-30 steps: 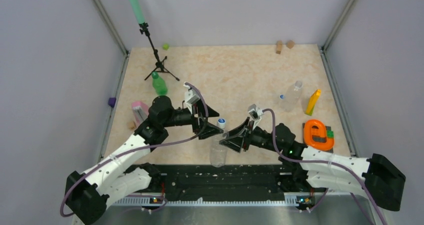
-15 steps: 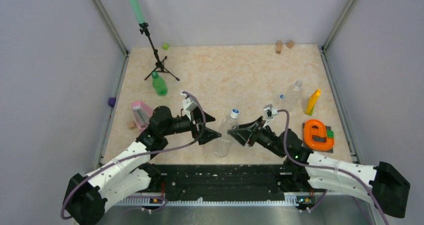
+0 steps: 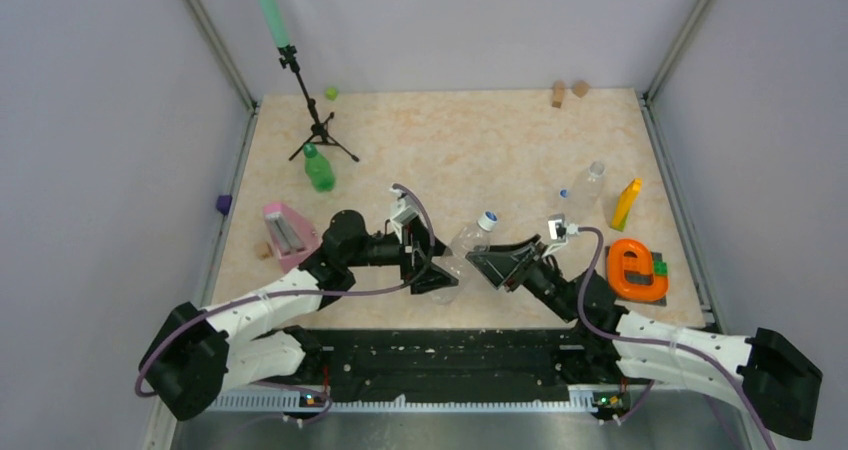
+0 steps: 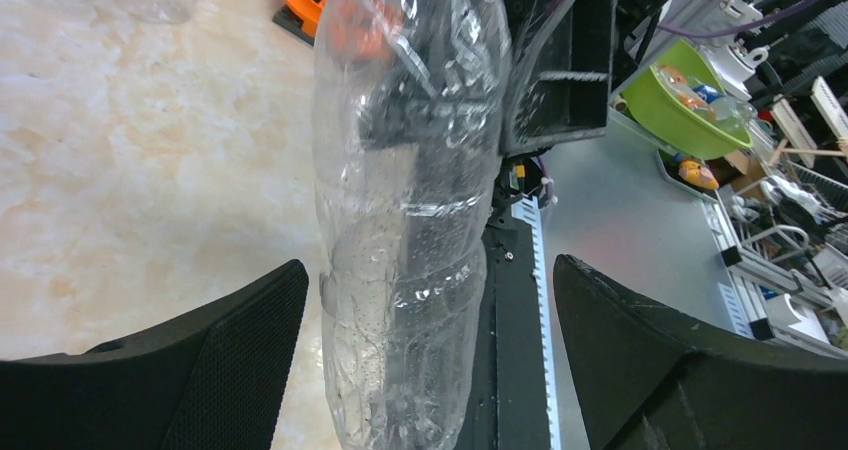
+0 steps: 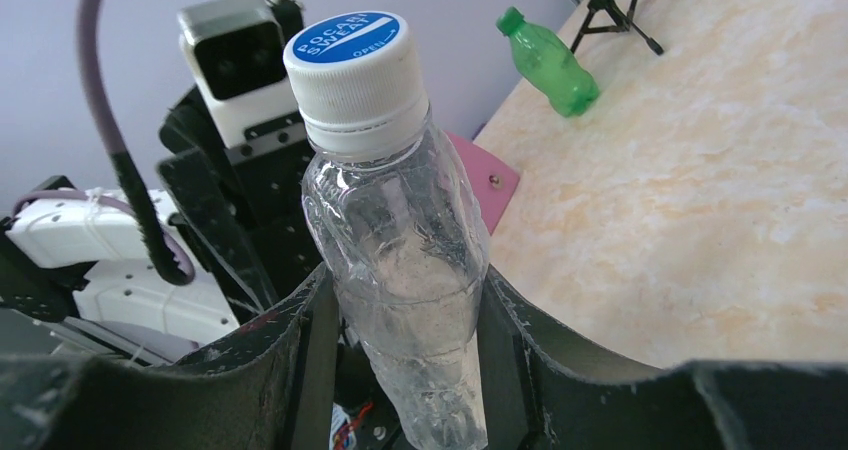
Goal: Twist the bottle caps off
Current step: Unscrew the bottle cap from the plastic bottle.
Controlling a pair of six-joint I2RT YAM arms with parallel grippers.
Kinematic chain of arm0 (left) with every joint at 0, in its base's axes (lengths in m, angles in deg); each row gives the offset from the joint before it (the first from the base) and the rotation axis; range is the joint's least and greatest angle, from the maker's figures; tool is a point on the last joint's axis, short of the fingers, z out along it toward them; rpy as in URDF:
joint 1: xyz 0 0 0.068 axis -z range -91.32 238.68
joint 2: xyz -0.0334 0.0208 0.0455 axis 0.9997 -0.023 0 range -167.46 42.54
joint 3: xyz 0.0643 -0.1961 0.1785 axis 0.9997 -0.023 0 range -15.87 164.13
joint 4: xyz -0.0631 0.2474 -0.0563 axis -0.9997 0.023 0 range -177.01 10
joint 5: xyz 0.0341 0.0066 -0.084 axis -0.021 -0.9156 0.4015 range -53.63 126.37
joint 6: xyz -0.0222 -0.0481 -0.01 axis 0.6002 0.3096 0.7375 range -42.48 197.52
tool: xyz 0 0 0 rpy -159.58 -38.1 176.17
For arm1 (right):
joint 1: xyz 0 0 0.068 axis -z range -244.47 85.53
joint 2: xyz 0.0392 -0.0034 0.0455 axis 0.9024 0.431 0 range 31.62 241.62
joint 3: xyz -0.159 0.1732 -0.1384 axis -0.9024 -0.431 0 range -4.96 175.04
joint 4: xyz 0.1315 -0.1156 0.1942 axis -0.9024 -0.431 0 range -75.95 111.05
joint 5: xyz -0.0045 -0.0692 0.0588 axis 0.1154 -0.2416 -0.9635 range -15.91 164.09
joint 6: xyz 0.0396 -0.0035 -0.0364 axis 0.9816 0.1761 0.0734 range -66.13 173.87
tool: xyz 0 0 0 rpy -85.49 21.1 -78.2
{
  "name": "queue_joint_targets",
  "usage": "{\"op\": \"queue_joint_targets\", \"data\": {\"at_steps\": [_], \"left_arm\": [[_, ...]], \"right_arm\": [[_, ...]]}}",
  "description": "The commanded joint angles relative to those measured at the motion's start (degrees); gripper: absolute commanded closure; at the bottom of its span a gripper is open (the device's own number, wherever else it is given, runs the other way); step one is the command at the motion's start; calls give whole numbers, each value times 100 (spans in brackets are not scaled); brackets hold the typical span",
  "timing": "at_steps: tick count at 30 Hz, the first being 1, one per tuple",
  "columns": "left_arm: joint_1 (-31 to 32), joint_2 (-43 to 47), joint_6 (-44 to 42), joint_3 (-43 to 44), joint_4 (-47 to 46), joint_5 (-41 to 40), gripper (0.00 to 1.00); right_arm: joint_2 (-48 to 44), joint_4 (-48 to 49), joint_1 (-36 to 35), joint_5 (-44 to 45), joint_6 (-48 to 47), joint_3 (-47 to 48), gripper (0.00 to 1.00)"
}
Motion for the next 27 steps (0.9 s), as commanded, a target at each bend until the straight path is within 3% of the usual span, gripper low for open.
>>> {"op": "queue_joint_targets", "data": {"at_steps": [1,11,16,22,27], "left_arm": [[173,-267,46,124,-471,83,8],[325,-469,233,222,-819,-5,14],[364,-659,424,244,-1115,-23,20],[391,-784,329,344,-946,38,35],[416,-804,374,361,-1002,65,38]], "right_arm": [[29,858,-53,83,126,-89,93],[170,1216,-54,65,140,-149,93],[367,1281,-54,-36,89,-75,93],[545,1495,-54,-77,138,-79,93],[605,1505,-55,-95,148,-71,92]]}}
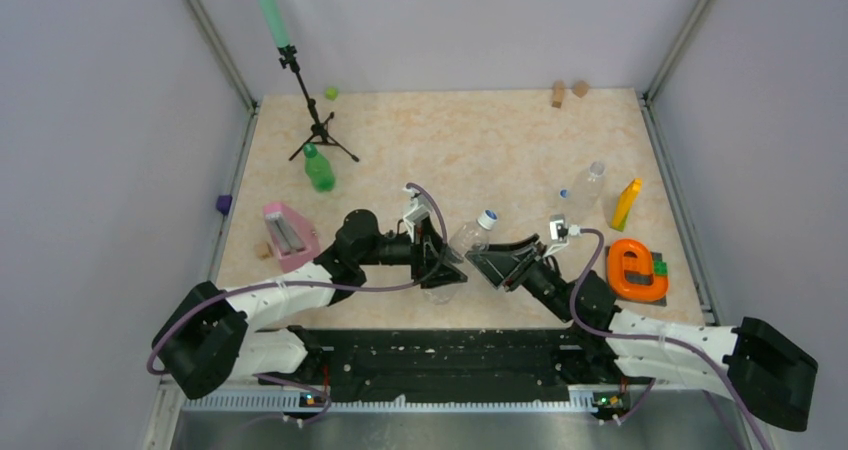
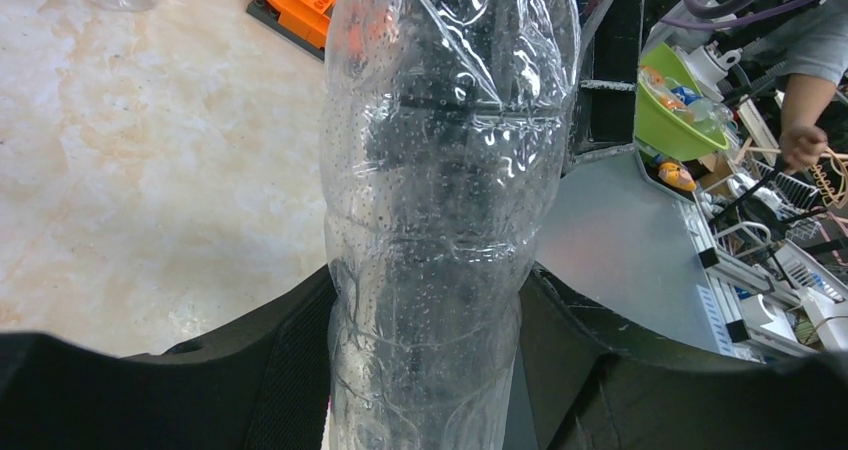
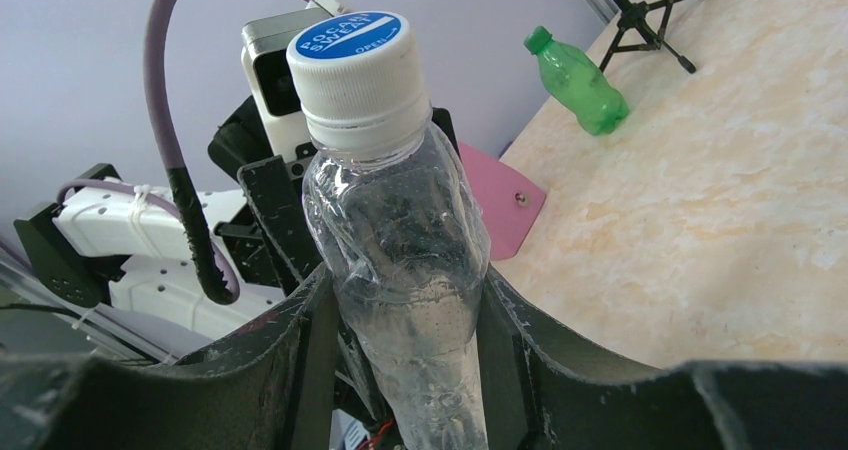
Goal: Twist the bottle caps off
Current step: Unscrew the bottle cap from the plastic bottle.
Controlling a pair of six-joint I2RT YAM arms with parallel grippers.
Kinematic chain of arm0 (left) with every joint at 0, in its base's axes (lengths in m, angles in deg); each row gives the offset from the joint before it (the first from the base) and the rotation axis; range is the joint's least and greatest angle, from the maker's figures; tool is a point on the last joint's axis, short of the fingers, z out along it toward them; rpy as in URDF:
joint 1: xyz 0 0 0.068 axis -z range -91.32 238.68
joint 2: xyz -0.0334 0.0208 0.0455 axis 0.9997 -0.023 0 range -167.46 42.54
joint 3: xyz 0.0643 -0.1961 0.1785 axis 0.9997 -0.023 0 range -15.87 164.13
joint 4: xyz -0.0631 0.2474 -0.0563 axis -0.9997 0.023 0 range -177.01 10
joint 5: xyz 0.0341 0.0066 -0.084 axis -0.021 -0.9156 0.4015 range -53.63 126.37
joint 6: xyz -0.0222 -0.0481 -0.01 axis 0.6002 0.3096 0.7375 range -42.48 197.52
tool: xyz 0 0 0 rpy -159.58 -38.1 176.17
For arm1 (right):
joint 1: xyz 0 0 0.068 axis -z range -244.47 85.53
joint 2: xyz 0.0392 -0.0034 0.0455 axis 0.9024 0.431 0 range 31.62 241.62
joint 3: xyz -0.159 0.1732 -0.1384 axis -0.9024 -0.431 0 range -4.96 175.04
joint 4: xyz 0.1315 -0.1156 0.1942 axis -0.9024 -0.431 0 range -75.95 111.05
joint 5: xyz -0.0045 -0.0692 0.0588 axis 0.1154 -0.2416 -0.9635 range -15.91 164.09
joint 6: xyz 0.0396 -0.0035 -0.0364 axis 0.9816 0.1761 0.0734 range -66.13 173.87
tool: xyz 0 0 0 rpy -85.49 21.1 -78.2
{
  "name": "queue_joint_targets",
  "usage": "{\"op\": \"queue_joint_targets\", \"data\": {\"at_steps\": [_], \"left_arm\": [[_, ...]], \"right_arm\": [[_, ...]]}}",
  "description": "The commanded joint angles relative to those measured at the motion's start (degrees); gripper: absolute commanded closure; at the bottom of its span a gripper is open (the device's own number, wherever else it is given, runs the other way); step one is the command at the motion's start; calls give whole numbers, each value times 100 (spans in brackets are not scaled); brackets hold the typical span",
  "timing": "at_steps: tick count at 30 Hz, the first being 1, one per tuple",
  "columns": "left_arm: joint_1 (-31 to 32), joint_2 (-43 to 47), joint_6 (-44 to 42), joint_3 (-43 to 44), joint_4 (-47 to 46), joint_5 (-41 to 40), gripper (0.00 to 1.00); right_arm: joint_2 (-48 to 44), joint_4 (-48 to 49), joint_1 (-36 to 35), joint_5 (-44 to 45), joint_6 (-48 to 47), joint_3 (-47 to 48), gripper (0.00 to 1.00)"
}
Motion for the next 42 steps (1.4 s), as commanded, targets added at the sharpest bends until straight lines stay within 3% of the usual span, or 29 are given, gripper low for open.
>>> {"op": "queue_joint_targets", "data": {"at_steps": [1,3,7,14,19,23,32,42], "left_arm": [[103,-7,66,249,-396,118,40],[116,-20,82,258,-430,126,49],[129,-57,150,290,-422,136,52],[147,13,-149,397,96,15,99],[156,290,-784,514,1090,-399,100],[156,619,-1453,544,2001,-1200,100],[481,1160,-3312,859,4316,-3662,100],[1564,1856,-5308,211,4070,-4605,100]], "right_arm": [[97,385,-54,-30,6,76,92],[117,413,-59,-31,9,76,92],[164,377,-55,-37,29,87,92],[171,236,-60,19,36,94,87],[-100,-574,-58,195,57,243,49],[-413,-1298,-46,313,59,343,31],[-1449,-3188,-49,563,-101,656,28],[-2120,-4195,-30,328,-54,907,29]]}}
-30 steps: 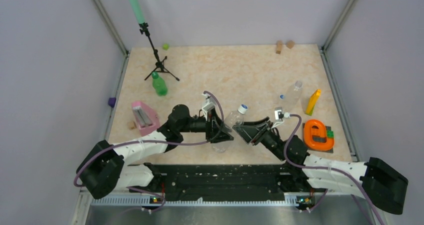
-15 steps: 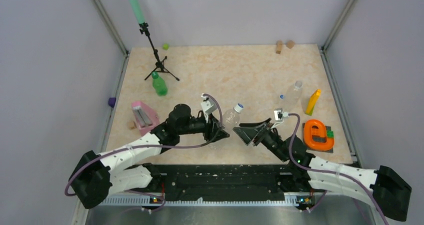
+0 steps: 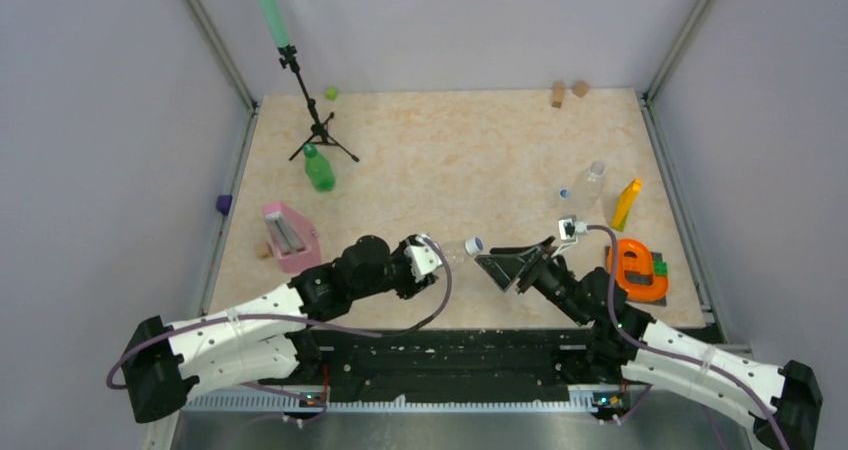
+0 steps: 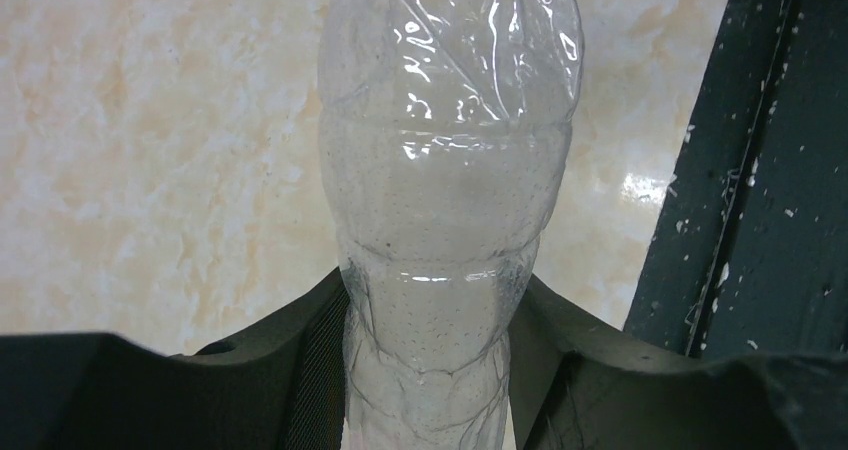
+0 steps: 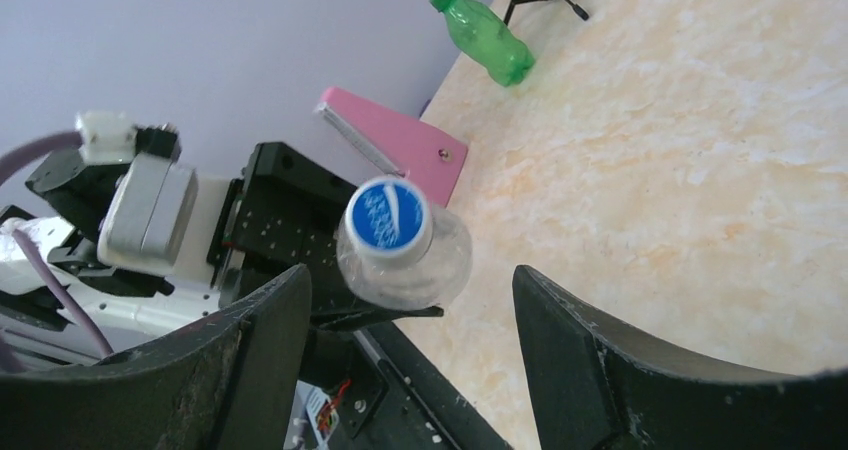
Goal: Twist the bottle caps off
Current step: Unscrew the bottle cap from the plastic bottle.
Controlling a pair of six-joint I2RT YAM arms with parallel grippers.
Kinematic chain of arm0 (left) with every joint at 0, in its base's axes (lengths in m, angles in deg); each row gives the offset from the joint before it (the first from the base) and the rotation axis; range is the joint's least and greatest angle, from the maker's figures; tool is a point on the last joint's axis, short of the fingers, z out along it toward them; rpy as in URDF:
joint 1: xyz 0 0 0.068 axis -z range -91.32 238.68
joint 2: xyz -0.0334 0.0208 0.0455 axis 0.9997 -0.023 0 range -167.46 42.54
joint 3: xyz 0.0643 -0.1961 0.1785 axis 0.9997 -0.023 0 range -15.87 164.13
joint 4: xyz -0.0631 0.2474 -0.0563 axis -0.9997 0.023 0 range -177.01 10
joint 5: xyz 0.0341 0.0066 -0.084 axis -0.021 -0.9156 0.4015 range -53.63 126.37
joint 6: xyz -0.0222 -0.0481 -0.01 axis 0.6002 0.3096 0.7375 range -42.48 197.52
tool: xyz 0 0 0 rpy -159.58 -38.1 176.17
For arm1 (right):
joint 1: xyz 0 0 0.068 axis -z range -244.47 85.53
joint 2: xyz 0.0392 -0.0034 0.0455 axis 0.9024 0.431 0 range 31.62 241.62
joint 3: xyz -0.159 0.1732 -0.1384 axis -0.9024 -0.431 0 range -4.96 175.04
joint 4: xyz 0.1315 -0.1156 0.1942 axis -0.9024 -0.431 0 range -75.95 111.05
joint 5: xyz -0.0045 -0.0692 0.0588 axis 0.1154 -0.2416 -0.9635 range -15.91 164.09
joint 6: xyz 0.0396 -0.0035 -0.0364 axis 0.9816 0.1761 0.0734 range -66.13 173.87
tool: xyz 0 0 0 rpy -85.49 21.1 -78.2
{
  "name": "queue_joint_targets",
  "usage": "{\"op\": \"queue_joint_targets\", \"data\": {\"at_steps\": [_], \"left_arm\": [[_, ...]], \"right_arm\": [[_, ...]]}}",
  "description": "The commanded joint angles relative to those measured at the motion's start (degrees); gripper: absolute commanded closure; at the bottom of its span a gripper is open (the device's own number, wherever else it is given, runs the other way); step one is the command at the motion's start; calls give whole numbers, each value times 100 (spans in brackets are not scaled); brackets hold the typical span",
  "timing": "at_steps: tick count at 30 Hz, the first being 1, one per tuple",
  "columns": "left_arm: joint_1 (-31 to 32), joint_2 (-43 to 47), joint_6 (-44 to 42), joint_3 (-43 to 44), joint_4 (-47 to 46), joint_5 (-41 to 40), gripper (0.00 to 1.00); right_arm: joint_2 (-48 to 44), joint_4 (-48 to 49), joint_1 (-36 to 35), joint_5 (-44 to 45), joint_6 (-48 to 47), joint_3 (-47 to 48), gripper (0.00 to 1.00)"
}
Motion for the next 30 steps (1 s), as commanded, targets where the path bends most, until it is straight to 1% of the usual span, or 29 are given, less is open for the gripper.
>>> {"op": "queue_joint_targets", "data": {"at_steps": [1,5,8,13,15,19,21,22,24,28,29,30], "left_arm": [[395,291,-1163,-232,-187,-587,100],[712,204,-1558,-213,-34,-1073,100],[835,101,-1673,-159,12,-1359,100],[928,123,-1809,-190,-99,-1515,100],[946,160,-1820,-216,-141,-1527,100],[949,233,-1832,-290,-209,-1501,100],[949,251,-1833,-298,-217,-1495,100],[949,257,-1843,-294,-215,-1495,100],[949,252,-1837,-292,-214,-1478,100],[949,262,-1660,-283,-286,-1443,100],[949,272,-1549,-278,-293,-1427,96],[949,271,-1429,-263,-295,-1394,85]], "right_arm": [[-72,-501,-33,-152,-44,381,29],[42,-619,-36,-401,-52,545,31],[203,-651,-24,-643,-110,656,38],[400,-722,-15,-883,-239,767,47],[409,-711,-4,-874,-242,765,54],[397,-777,7,-829,-243,764,56],[372,-777,12,-812,-246,748,65],[367,-752,16,-817,-248,738,67],[330,-681,14,-826,-256,703,80],[345,-455,14,-1026,-344,617,92],[382,-420,12,-1104,-398,612,96],[430,-401,15,-1152,-466,607,99]]}}
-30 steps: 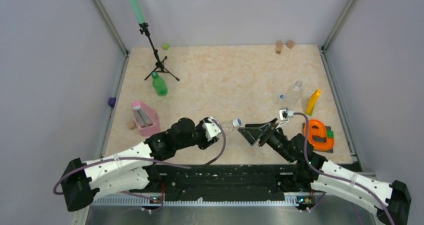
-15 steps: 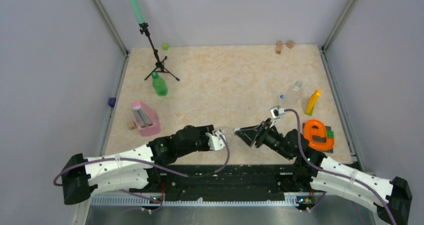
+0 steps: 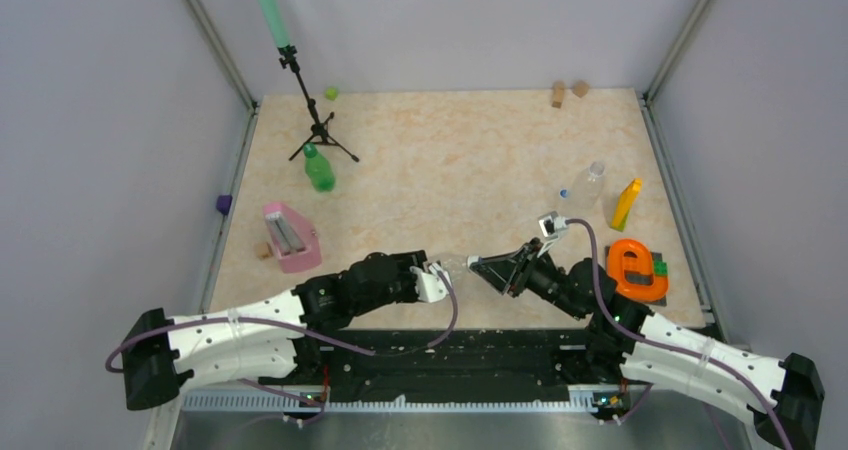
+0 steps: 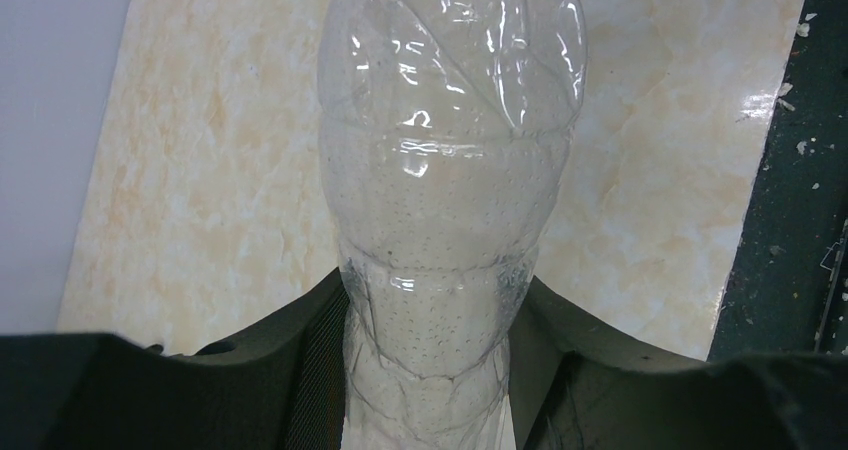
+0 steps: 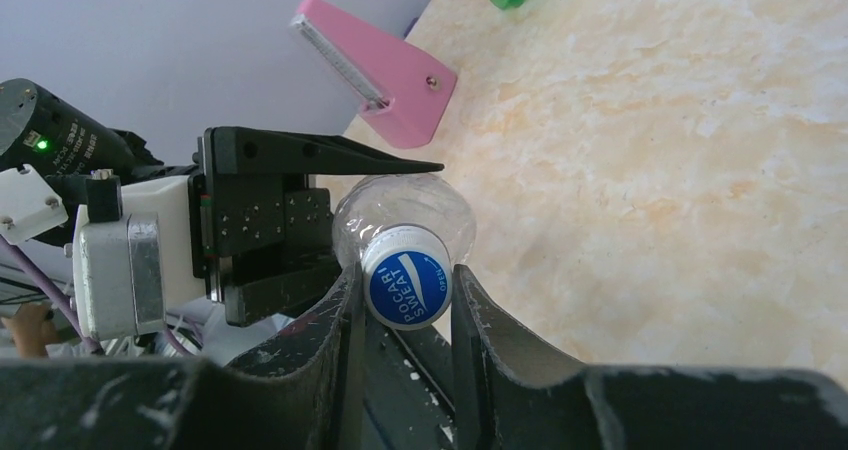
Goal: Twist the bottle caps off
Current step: Unscrew the bottle cap from the plastic bottle.
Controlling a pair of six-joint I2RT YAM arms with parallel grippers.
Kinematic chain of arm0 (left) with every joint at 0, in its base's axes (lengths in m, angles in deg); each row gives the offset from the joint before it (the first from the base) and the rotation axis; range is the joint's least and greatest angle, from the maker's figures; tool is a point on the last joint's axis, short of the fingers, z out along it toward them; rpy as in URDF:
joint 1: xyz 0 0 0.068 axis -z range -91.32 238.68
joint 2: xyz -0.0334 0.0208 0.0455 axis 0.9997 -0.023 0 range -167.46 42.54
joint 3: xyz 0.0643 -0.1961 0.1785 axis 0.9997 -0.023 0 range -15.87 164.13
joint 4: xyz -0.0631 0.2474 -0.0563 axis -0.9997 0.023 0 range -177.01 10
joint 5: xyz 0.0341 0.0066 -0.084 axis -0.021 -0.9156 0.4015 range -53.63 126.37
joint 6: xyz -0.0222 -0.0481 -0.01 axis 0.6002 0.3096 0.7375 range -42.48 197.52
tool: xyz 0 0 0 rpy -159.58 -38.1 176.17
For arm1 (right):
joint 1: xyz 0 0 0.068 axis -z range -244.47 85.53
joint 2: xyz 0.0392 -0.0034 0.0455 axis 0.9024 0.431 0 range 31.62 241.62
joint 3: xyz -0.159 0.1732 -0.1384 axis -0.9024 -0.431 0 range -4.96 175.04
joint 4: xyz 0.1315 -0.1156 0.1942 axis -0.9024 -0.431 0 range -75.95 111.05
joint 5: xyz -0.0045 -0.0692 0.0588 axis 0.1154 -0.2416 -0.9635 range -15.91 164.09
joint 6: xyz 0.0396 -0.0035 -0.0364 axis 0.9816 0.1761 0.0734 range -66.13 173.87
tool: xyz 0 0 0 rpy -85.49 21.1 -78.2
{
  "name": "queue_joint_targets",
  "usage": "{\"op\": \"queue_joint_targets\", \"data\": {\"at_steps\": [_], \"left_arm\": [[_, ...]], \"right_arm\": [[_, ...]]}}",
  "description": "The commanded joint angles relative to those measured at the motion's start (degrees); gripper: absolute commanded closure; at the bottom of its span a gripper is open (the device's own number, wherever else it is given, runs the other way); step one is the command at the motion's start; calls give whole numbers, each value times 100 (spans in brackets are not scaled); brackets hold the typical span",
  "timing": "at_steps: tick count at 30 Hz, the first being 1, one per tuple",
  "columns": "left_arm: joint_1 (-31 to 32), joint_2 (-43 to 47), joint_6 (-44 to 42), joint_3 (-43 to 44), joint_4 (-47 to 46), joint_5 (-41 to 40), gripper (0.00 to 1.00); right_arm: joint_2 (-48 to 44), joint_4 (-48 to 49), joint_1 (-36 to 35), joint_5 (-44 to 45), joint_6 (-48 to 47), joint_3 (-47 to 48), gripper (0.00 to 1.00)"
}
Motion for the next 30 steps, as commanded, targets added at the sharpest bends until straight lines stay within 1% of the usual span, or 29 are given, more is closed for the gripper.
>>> {"op": "queue_joint_targets", "data": {"at_steps": [1,2,3,5,6,9,14,17,20,23,24,25,28,30], "left_arm": [[13,93,469,27,-377,41,73],[13,108,573,36,-498,104,63],[13,127,707,48,-557,152,55],[18,154,896,7,-744,247,43],[14,159,956,-18,-831,305,40],[13,107,1062,-96,-1103,355,35],[13,-74,1191,-77,-1326,337,34],[13,-175,1207,-11,-1317,343,39],[13,-285,1141,63,-1128,271,63],[13,-318,1138,161,-884,136,92],[13,-312,1127,197,-811,113,98],[13,-299,1111,225,-730,103,100],[13,-224,1047,275,-546,154,100],[0,-114,1023,256,-502,214,100]], "right_arm": [[82,433,-3,-463,-226,137,100],[131,400,1,-459,-242,159,100],[165,424,-1,-450,-243,161,100],[212,597,-3,-459,-232,116,100],[239,671,1,-464,-221,98,100],[310,787,0,-467,-185,92,100],[480,908,-1,-456,-155,83,100],[592,1043,0,-464,-109,81,100],[671,1152,0,-570,-126,75,100],[727,1130,3,-621,-263,47,100],[731,1086,2,-622,-317,28,100],[737,1046,-3,-627,-413,19,100],[722,939,7,-878,-939,-4,100],[705,876,7,-1166,-1532,-18,100]]}}
